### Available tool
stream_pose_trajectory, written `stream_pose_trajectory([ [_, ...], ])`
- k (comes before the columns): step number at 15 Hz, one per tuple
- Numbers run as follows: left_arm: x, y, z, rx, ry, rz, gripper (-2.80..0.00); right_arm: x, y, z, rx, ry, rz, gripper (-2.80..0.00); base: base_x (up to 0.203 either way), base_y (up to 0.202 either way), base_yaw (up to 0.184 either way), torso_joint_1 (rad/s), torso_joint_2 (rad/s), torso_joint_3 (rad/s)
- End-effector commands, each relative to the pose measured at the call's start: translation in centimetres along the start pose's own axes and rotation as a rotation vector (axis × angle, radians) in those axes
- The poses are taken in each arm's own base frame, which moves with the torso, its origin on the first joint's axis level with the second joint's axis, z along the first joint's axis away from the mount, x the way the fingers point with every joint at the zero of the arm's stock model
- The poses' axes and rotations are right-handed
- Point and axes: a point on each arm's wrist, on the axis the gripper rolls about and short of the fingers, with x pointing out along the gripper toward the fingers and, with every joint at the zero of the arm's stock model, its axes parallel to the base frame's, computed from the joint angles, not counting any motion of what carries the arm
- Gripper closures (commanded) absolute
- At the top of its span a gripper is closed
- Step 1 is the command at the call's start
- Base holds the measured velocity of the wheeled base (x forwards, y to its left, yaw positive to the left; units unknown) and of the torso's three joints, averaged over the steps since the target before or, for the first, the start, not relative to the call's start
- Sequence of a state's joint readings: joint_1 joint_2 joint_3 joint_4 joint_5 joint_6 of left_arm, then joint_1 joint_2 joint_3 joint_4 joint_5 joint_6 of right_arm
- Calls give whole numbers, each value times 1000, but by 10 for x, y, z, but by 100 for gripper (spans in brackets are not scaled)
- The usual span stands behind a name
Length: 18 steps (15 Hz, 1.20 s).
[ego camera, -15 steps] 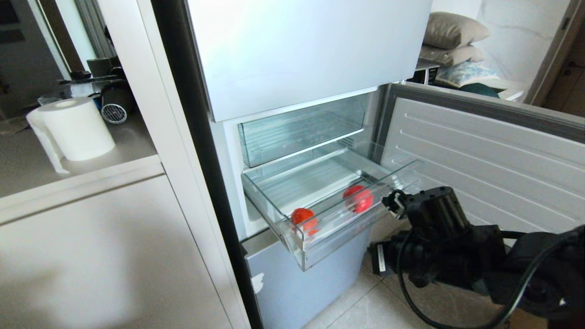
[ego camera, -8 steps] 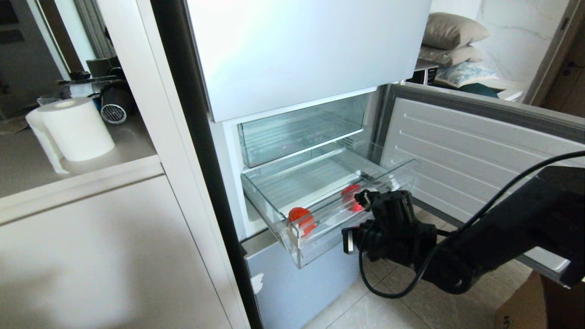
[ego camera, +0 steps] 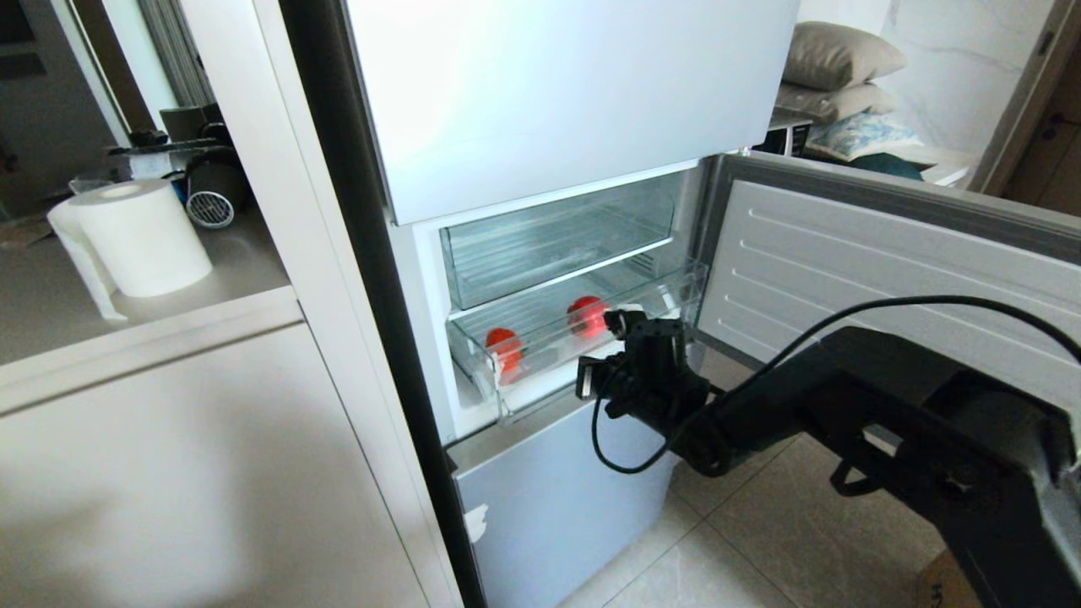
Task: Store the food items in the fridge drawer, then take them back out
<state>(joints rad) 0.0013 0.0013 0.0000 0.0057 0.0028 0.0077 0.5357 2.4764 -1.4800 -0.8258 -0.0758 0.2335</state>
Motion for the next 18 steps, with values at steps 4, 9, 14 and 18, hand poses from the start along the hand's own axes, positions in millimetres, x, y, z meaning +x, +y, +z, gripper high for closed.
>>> stream_pose_trajectory([
  [4,0,0,0,0,1,1,0,33,6,-24,23,-147,20,0,0,0,0,0,0,0],
  [9,0,0,0,0,1,1,0,47,11,-34,42,-179,32,0,0,0,0,0,0,0],
  [14,0,0,0,0,1,1,0,-27,31,-12,22,-68,39,0,0,0,0,0,0,0],
  [18,0,0,0,0,1,1,0,-166,46,47,11,-65,98,0,0,0,0,0,0,0],
])
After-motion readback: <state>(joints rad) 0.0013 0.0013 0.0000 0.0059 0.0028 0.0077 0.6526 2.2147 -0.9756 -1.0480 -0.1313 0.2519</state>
